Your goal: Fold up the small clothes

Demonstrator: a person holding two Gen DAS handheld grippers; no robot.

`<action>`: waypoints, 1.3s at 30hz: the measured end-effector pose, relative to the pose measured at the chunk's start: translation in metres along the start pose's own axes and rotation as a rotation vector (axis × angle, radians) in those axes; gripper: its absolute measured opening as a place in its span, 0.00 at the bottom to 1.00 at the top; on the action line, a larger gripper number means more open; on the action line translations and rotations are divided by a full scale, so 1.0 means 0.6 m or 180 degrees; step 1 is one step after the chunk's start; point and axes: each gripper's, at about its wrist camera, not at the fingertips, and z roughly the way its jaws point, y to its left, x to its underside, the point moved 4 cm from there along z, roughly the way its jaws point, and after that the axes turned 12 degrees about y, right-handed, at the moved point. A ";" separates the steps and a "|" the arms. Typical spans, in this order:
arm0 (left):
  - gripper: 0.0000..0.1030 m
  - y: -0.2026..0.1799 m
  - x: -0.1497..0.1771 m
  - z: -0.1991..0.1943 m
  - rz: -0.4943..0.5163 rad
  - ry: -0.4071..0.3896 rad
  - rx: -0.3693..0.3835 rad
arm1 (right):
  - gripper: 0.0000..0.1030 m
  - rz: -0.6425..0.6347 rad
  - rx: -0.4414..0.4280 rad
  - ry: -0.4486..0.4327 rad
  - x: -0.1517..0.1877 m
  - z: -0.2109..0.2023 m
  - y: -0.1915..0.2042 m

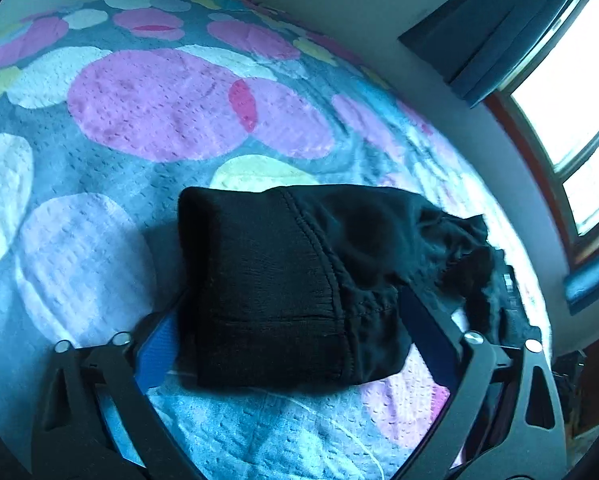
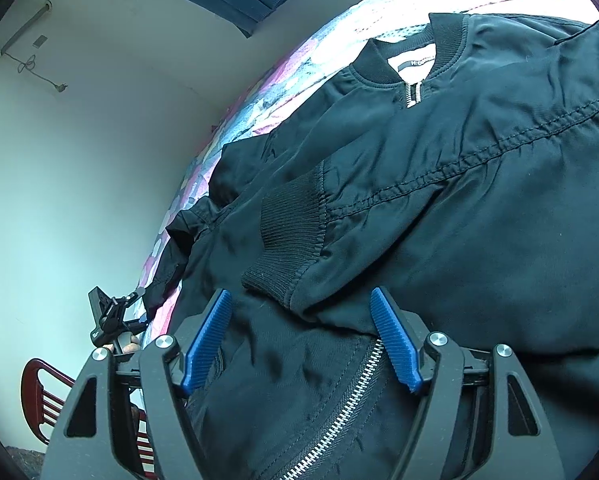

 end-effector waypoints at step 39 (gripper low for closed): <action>0.13 -0.622 -0.010 -0.150 0.1814 -0.0834 0.0088 | 0.69 0.0015 0.0075 -0.0233 0.005 -0.075 0.003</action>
